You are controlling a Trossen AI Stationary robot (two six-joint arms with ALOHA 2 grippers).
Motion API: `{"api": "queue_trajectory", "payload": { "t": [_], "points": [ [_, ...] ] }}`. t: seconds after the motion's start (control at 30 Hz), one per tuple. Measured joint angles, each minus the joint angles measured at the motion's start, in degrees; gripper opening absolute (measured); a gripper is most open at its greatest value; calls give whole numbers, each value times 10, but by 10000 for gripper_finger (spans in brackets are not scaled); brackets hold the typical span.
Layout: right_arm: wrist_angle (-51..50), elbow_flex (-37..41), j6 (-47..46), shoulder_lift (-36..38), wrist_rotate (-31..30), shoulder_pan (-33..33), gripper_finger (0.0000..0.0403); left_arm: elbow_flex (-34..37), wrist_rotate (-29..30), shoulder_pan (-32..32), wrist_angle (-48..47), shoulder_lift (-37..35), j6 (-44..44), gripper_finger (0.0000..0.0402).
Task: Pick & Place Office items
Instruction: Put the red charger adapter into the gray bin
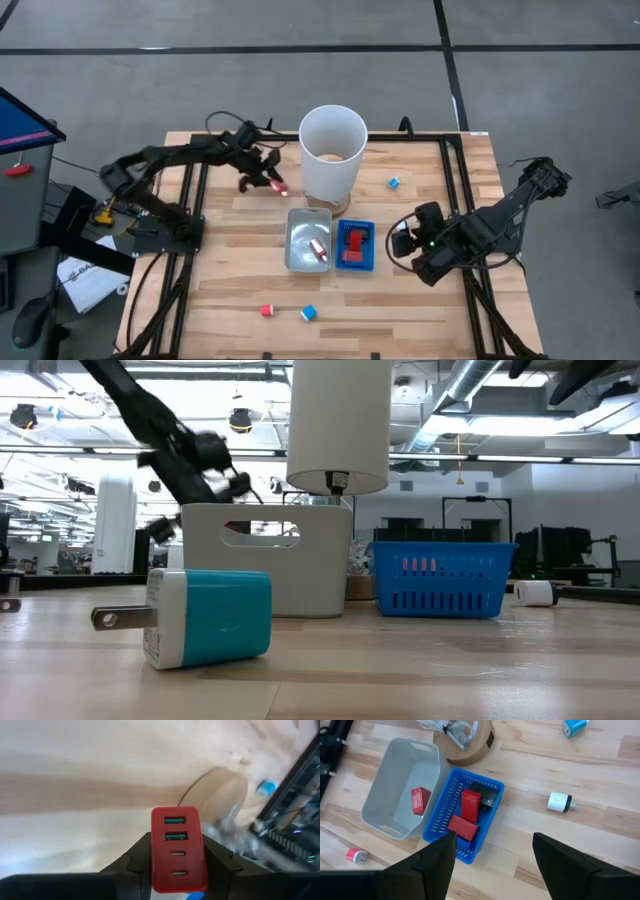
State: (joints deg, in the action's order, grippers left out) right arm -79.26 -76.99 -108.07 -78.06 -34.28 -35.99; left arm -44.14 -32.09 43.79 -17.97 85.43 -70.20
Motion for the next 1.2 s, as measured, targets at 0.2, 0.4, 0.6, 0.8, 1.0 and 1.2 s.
{"api": "queue_trajectory", "payload": {
  "t": [0.2,0.4,0.6,0.8,1.0,1.2],
  "points": [
    [-3,0,0,1,-30,2,254,0,119,-42,-168,-176,128,108],
    [-8,0,3,1,-37,9,254,0,254,-168,-236,-329,144,108],
    [-9,0,1,1,-47,10,254,0,370,-354,-236,-362,86,108],
    [-2,0,0,1,-47,13,254,0,496,-532,-170,-307,117,108],
    [25,0,0,1,-48,17,254,0,522,-599,-54,-210,200,108],
    [47,0,0,1,-47,12,254,0,513,-582,90,-120,308,108]
  ]
}}
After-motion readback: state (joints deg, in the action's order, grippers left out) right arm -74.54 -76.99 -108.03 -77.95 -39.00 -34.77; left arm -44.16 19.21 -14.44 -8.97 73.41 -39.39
